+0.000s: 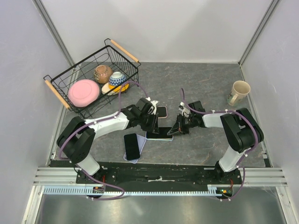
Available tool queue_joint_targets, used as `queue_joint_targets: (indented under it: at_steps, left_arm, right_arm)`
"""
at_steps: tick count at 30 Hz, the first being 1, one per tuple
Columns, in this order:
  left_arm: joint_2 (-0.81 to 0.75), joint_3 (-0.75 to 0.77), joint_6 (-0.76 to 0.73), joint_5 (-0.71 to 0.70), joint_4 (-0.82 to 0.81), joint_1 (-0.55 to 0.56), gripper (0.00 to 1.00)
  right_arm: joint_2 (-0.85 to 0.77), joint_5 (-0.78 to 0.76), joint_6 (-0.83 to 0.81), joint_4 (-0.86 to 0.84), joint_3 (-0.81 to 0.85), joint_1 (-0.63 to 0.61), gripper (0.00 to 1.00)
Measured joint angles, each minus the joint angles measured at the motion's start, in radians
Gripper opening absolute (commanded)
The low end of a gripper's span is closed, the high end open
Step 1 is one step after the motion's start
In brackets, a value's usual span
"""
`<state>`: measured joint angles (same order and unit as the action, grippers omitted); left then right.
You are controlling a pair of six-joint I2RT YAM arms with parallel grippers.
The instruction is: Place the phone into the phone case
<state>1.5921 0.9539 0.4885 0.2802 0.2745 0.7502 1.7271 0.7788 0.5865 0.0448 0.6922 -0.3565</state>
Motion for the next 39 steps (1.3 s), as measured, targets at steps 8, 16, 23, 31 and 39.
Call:
queue_joint_targets:
  at_steps: [8,16,23,31,39]
  left_arm:
    - [0.092,0.002,0.017,0.011,-0.028,0.038,0.24]
    - [0.133,0.016,0.042,0.011,-0.047,0.043,0.21]
    - [0.146,0.022,0.070,0.011,-0.068,0.043,0.12]
    - [0.173,0.057,0.085,0.005,-0.057,0.044,0.02]
    - [0.188,0.075,0.095,-0.017,-0.038,0.044,0.02]
  right_arm:
    - [0.001,-0.043,-0.008,0.036,0.019,-0.019,0.20]
    - [-0.003,-0.079,-0.008,0.077,0.041,-0.035,0.27]
    - [-0.021,-0.145,-0.012,0.137,0.070,-0.067,0.37]
    - [-0.049,-0.230,-0.016,0.193,0.098,-0.106,0.47]
    - [-0.084,-0.337,-0.033,0.277,0.131,-0.137,0.53]
